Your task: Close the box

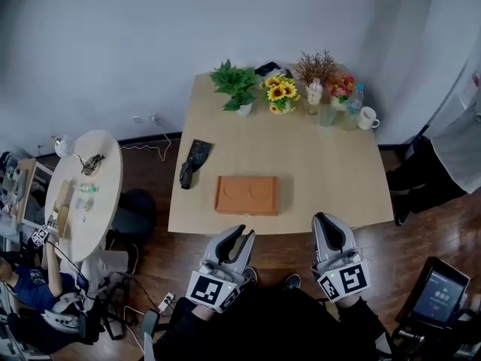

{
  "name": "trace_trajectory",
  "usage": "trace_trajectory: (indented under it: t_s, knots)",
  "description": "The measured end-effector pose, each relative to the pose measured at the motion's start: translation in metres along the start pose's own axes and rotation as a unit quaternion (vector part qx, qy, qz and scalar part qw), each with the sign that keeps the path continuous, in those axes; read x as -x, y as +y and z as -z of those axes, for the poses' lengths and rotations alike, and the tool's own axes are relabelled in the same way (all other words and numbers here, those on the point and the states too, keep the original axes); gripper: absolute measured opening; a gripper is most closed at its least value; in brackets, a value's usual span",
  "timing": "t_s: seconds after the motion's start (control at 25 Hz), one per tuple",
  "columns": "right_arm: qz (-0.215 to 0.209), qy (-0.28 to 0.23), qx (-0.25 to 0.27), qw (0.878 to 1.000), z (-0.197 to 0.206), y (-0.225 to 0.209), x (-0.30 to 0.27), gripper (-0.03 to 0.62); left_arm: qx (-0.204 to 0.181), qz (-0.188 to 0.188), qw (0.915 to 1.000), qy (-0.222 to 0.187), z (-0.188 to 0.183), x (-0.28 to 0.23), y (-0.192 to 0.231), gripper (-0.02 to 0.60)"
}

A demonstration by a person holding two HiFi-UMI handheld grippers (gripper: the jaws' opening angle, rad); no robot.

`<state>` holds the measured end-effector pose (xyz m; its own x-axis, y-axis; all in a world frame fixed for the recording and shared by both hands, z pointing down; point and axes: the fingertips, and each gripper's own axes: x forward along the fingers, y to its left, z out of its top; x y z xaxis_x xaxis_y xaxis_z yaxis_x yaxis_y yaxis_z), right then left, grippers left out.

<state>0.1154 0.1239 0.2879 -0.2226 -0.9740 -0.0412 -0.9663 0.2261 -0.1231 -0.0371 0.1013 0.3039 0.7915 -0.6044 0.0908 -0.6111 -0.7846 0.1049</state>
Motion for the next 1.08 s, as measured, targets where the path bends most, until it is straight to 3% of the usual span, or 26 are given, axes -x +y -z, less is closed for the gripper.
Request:
trace_trajectory:
  t_s: [0.32,0.92,1.08]
  knots:
    - [0.015,-0.002,0.023,1.000,-0.003,0.022,0.003,0.004,-0.005,0.034,0.9992,-0.017,-0.009,0.005,0.002,0.063]
    - [0.013,0.006,0.038,0.999,-0.007,0.029,-0.004,0.003,-0.001,0.044,0.9989,-0.016,-0.011,0.004,0.010,0.063]
    - [0.015,0.019,0.026,0.999,0.017,0.038,0.009,0.003,0.002,0.047,0.9989,0.005,0.014,0.017,0.004,0.063]
